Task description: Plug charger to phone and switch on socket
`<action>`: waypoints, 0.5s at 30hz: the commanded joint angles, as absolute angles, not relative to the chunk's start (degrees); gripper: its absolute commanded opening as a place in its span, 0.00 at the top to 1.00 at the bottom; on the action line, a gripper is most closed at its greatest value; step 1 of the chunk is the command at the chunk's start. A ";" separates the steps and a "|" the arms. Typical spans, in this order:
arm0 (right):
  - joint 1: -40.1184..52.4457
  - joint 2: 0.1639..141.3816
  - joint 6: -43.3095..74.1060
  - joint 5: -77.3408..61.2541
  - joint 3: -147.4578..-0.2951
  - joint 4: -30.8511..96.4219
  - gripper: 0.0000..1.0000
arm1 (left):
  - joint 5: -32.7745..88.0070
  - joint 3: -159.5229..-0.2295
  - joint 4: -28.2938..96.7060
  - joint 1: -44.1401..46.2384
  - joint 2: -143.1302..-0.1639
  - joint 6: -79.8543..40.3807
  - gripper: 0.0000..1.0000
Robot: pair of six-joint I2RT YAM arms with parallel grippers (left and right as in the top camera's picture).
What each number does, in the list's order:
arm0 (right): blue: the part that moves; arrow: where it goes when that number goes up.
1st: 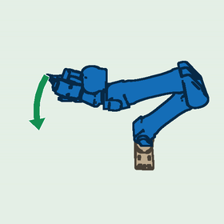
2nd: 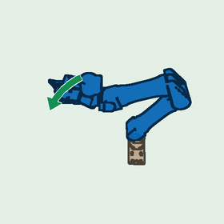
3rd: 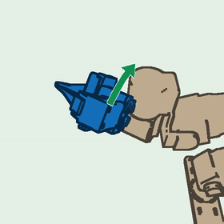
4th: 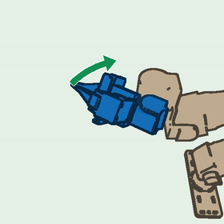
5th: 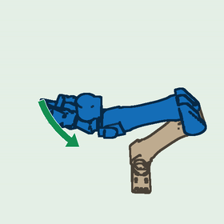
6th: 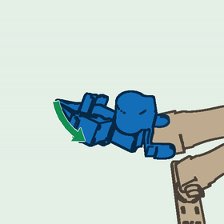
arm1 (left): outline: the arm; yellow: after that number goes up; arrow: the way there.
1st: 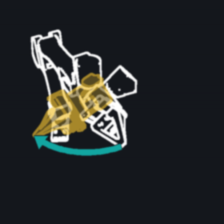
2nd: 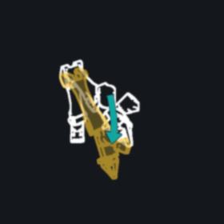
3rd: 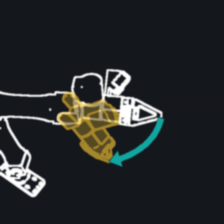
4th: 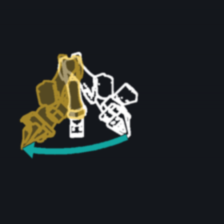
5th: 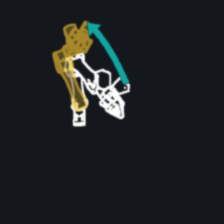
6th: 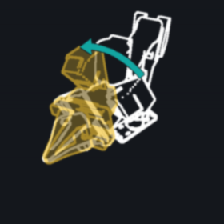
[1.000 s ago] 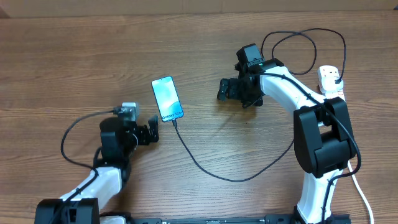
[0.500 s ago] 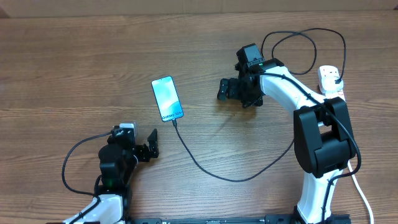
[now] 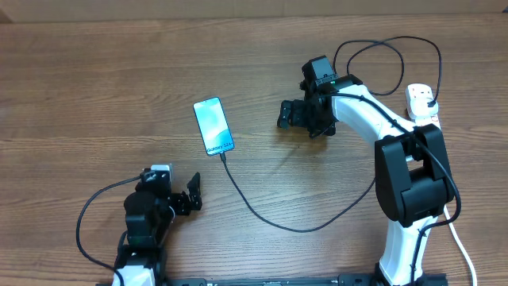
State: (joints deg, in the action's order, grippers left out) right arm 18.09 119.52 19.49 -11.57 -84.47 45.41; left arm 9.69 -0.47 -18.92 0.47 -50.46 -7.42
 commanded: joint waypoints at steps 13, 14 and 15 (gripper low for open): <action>17.91 117.97 19.42 -11.16 -85.58 45.12 0.00 | 8.78 -0.25 -5.93 0.78 -35.94 -7.86 0.01; 17.91 117.97 19.42 -11.16 -85.58 45.12 0.00 | 8.73 -0.25 -4.32 0.78 -34.26 -7.81 0.00; 17.91 117.97 19.42 -11.16 -85.58 45.12 0.00 | 8.60 -0.25 -2.74 0.78 -32.71 -7.73 0.00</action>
State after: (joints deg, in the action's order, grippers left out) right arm 18.09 119.52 19.49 -11.55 -84.47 45.39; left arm 9.21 -0.47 -4.43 0.47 -36.27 -7.51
